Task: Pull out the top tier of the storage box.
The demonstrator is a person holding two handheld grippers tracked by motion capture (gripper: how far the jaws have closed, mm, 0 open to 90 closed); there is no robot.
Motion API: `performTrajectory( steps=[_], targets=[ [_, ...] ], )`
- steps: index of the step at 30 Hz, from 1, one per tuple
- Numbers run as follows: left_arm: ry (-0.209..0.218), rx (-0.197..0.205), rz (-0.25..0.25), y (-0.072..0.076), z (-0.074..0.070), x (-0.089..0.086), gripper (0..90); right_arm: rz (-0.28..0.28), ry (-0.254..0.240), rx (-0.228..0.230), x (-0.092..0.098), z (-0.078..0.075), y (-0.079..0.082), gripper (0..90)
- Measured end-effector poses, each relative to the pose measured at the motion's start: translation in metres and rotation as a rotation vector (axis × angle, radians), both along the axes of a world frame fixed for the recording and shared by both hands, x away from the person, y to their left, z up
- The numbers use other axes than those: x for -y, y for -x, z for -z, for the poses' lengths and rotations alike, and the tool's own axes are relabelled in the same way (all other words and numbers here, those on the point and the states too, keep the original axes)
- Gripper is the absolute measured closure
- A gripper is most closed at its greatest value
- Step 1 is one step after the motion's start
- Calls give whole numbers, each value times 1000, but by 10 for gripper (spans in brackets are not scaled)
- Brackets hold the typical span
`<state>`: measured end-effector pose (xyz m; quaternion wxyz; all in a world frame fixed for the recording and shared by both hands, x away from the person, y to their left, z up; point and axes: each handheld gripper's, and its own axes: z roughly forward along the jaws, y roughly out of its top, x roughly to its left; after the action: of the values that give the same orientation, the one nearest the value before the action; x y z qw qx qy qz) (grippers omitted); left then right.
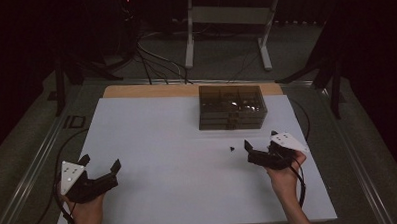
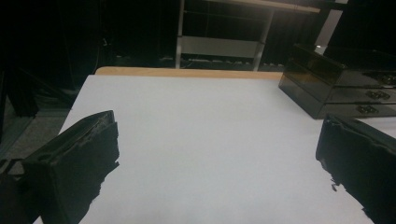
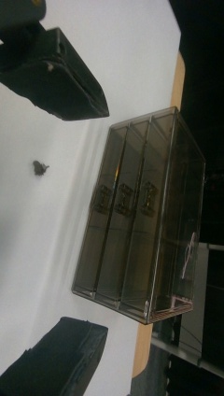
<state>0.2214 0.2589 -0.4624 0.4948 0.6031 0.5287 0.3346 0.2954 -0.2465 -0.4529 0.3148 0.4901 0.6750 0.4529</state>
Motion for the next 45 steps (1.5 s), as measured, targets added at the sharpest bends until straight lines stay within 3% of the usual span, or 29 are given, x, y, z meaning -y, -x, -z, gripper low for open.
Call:
performTrajectory(
  steps=[11, 31, 45],
  targets=[
    [-2, -2, 6, 0, 0, 1, 3, 33, 8, 8, -14, 0, -13, 11],
    [2, -7, 11, -1, 0, 1, 2, 44, -4, 18, -32, 0, -33, 9],
    [4, -9, 13, -1, 1, 2, 3, 76, -12, 30, -39, 9, -47, 11]
  ],
)
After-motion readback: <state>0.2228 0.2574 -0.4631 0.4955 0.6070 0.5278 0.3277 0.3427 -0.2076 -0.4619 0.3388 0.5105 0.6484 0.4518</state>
